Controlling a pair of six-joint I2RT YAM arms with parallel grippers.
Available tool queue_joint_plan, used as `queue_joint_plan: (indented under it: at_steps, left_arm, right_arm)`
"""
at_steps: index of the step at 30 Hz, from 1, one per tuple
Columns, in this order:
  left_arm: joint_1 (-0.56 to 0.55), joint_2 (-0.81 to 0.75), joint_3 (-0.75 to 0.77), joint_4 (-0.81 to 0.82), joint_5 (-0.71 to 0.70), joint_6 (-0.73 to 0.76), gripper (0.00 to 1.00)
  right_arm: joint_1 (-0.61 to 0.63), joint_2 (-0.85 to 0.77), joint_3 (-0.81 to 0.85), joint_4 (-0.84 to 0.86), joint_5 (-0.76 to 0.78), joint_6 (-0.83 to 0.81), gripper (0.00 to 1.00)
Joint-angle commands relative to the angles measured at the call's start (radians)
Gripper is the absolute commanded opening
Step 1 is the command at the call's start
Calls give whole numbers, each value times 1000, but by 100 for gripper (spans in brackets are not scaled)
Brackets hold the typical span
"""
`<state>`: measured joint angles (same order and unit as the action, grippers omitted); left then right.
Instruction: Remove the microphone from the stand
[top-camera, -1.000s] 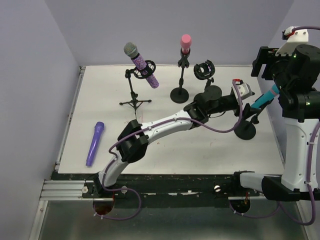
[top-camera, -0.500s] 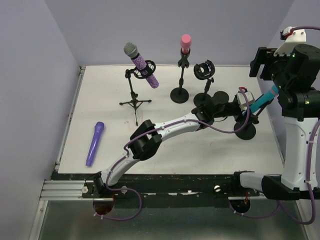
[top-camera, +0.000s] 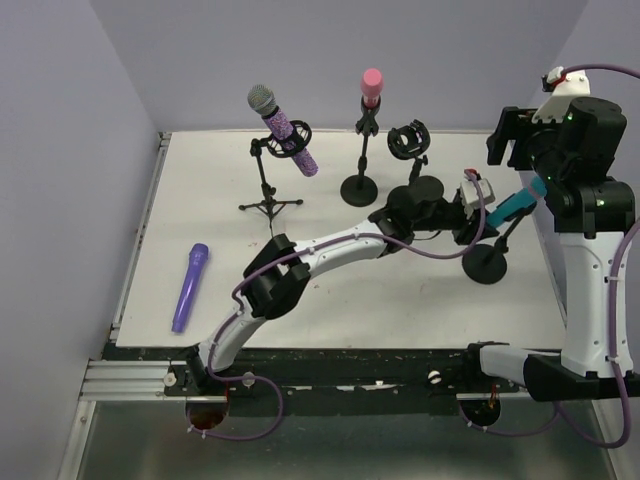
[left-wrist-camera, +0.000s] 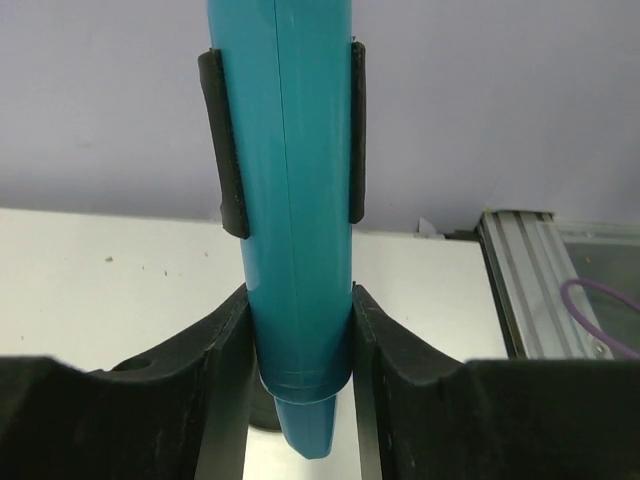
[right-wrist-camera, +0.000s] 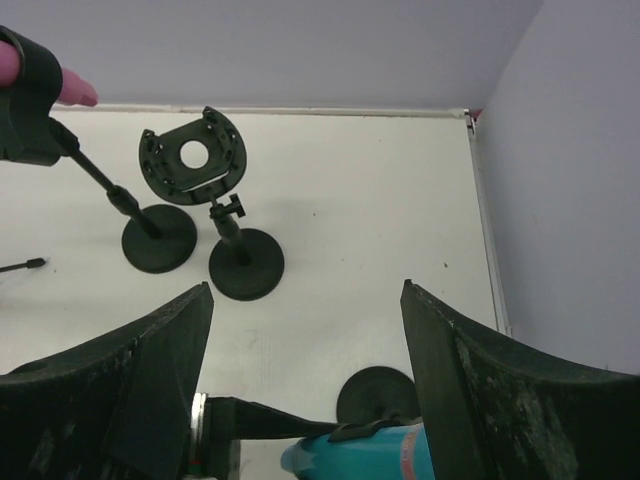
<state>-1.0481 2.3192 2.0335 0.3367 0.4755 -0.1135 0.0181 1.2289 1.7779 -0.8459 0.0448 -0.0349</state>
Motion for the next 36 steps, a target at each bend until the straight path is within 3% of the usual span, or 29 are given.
queue_joint_plan:
  at_steps: [1,10,15,22,24,27,30,36]
  left_arm:
    - [66,-200,-132,22,126,-61,9]
    - [197,-584,-583,-5,328,21,3]
    - [258,-799,-875,-56,422,103,5]
    - [322,-1001,-1079,-159,414,166,8]
    - [339,-1021,-1102,-163,408,147,16]
    - [346,-1040,-1107,-185,374,155,40]
    - [346,-1040,-1092,-203,361,175,50]
    - [346,-1009,-1003,-252,357,187,63]
  right_arm:
    - [-4,-5,-8,80,-109,-3,83]
    - [-4,27,0,200,-469,24,83]
    - [-3,12,-99,292,-684,32,83]
    - [-4,10,-248,430,-830,156,84]
    - [-4,23,-265,442,-852,159,83]
    - [-4,35,-281,450,-873,147,84]
    - [-4,26,-308,404,-878,60,84]
    - [-4,-20,-365,277,-941,-54,84]
